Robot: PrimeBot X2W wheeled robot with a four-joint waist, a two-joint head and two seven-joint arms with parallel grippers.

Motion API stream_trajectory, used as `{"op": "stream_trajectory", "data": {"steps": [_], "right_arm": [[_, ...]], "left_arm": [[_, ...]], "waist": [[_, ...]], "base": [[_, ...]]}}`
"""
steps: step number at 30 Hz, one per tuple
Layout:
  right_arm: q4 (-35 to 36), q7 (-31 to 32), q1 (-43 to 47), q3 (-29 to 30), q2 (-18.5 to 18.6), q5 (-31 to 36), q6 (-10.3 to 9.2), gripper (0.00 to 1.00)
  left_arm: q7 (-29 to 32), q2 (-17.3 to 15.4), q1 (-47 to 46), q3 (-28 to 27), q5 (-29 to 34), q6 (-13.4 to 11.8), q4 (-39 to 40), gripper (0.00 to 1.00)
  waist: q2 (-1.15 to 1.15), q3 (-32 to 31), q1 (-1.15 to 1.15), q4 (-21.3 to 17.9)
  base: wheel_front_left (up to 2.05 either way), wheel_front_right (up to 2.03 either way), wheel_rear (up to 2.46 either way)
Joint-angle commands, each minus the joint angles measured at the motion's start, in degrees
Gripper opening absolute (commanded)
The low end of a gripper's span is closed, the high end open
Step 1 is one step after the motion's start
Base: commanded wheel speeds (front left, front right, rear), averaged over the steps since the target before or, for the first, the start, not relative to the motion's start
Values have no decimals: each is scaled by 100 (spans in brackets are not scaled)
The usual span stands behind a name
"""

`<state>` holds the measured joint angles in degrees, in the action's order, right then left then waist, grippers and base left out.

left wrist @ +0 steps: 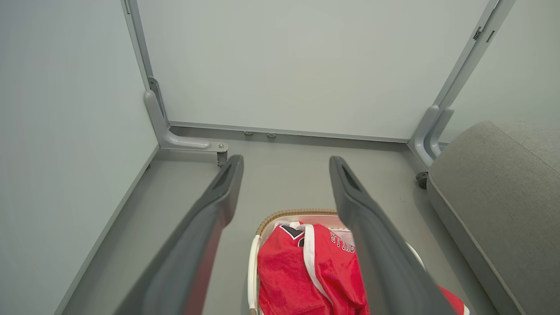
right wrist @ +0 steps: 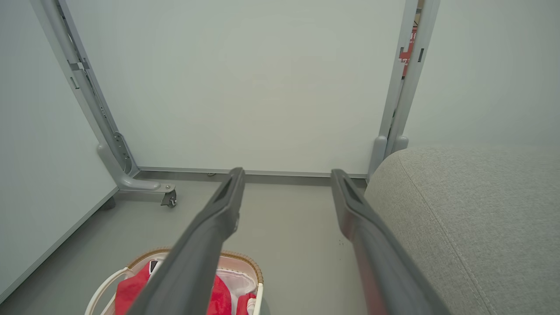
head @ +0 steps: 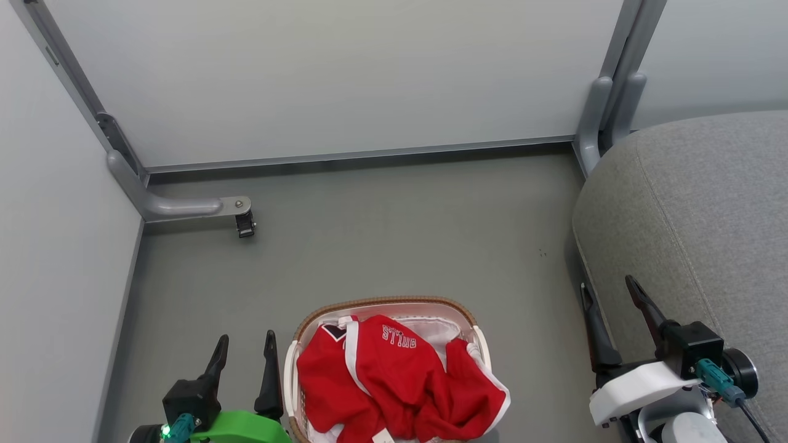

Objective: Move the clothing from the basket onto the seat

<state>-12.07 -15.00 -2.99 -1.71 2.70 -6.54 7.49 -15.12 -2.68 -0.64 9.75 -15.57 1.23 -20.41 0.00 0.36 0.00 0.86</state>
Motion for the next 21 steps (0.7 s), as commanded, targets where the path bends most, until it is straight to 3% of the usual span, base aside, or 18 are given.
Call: {"op": "stream_trajectory", "data": {"steps": [1, 11, 21], "right_arm": [[-1, -28, -21, 11, 34, 13, 0, 100], [162, -28, -214, 106, 34, 72, 0, 100], [423, -21, -870, 205, 34, 118, 0, 100]], "left_arm": [[-6, -38, -81, 10, -27, -24, 3, 100], [-6, -45, -495, 136, 172, 53, -108, 100], [60, -55, -1965, 518, 467, 284, -938, 100]], "waist": [[0, 9, 0, -4], [0, 433, 0, -10], [0, 1727, 0, -193]], "base": [[0, 0, 0], [0, 0, 0], [0, 0, 0]]}}
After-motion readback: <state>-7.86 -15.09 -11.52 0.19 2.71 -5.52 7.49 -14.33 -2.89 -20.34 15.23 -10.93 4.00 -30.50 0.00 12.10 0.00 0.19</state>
